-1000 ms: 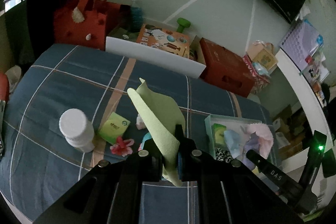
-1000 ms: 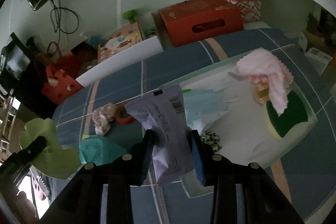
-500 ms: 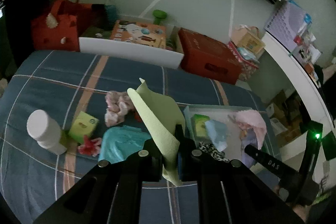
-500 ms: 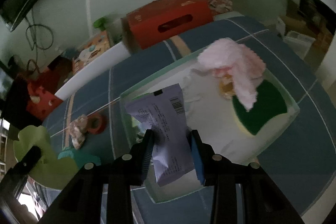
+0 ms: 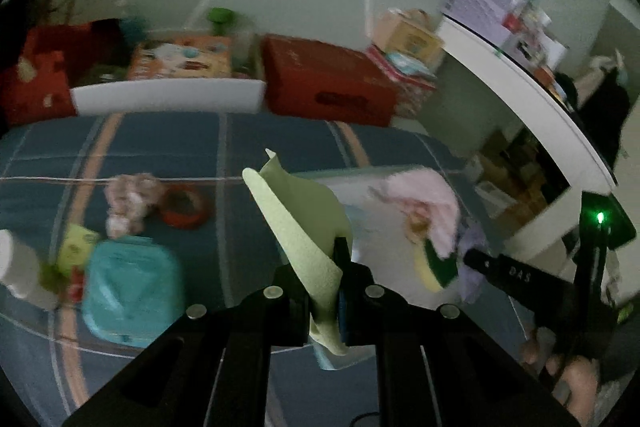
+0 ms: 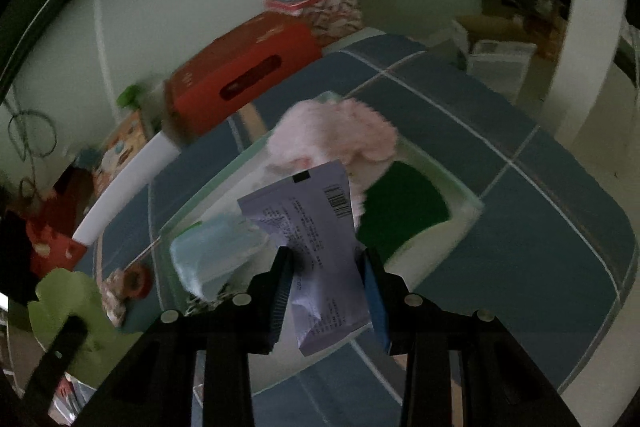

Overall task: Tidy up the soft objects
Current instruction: 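Carry the green cloth and white packet over the white tray with both tools, then open the left tool to drop the green cloth while the right tool releases the packet into the tray, then withdraw both open tools from the white tray, then move both tools toward the pink scrunchie and green tissue pack on the bed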

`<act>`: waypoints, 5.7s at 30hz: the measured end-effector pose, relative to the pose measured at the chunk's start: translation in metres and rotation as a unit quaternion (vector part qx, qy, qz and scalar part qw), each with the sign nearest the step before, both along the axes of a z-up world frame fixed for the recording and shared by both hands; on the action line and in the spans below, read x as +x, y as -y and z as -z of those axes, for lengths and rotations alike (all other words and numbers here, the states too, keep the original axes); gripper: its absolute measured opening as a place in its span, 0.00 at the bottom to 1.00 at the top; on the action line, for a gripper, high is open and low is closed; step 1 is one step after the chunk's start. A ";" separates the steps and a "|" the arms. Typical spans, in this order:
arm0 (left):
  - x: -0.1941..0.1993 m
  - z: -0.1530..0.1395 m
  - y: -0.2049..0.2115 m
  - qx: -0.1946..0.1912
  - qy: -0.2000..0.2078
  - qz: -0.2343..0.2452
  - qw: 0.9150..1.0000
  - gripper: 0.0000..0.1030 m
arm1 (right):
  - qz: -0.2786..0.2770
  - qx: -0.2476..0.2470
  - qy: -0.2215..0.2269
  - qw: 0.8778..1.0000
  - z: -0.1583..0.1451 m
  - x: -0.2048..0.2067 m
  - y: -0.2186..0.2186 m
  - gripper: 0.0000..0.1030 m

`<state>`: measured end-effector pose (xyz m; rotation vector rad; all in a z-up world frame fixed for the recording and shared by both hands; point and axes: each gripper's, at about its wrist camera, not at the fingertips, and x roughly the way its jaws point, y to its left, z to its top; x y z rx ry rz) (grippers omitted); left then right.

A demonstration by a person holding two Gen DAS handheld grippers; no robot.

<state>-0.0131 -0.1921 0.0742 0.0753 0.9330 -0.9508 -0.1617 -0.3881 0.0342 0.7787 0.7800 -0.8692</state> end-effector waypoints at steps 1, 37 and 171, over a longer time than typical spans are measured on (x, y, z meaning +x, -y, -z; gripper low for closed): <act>-0.004 0.003 0.006 0.001 -0.001 0.009 1.000 0.10 | 0.002 0.001 0.001 1.000 0.000 -0.001 0.001 0.37; -0.011 0.100 0.068 0.068 -0.058 0.060 0.994 0.13 | -0.076 0.077 -0.049 0.993 0.064 0.060 -0.001 0.38; 0.199 -0.011 -0.158 0.113 -0.028 -0.189 0.975 0.93 | -0.322 -0.008 -0.050 0.945 -0.018 0.222 -0.131 1.00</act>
